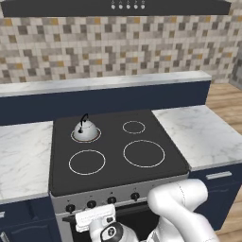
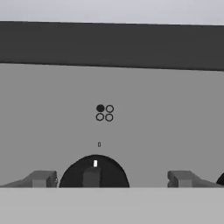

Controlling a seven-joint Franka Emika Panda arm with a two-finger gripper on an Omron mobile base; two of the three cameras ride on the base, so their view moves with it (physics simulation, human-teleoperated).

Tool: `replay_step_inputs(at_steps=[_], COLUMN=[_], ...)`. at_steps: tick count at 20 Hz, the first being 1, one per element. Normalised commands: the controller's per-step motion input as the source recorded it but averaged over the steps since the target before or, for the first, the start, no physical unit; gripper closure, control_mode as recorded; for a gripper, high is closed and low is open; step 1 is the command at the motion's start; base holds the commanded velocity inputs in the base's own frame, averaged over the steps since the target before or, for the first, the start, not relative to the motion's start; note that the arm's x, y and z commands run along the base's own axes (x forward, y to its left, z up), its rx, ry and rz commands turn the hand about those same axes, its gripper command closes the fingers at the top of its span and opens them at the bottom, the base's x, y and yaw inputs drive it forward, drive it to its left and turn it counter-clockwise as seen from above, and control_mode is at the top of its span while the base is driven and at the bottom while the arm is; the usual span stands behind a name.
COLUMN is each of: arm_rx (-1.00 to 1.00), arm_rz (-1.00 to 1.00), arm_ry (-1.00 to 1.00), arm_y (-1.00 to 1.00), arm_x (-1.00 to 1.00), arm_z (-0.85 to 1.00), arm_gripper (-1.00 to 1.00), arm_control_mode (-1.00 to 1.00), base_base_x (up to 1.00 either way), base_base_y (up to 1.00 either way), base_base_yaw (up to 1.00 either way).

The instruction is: The kettle is done boiling. Turn off the stove, then wait for 300 timesteps before moving the kettle to the dining table.

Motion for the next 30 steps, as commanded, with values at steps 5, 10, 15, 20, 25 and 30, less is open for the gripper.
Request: replay_step_inputs(at_steps=[5, 10, 15, 20, 25, 30], arm_rx=[0.09, 0.12, 0.13, 0.14, 0.16, 0.16], arm_rz=[0.16, 0.04, 0.00, 0.01, 0.00, 0.00], arm_ry=[0.00, -0.12, -0.18, -0.10, -0.05, 0.00], arm_y=[0.18, -0.17, -0.17, 0.00, 0.00, 0.00], arm_x=[-0.07, -0.13, -0.36, -0.40, -0.40, -0.27], arm_z=[-0.05, -0.01, 0.07, 0.29, 0.43, 0.52], arm_gripper=[-1.00, -1.00, -1.00, -1.00, -1.00, -1.00], arm_control_mode=[-1.00, -1.00, -1.00, -1.00, -1.00, -1.00], base_base_x=[0.00, 0.00, 0.00, 0.00, 0.00, 0.00], base_base_y=[0.00, 0.00, 0.00, 0.00, 0.00, 0.00], base_base_yaw=[0.00, 0.00, 0.00, 0.00, 0.00, 0.00])
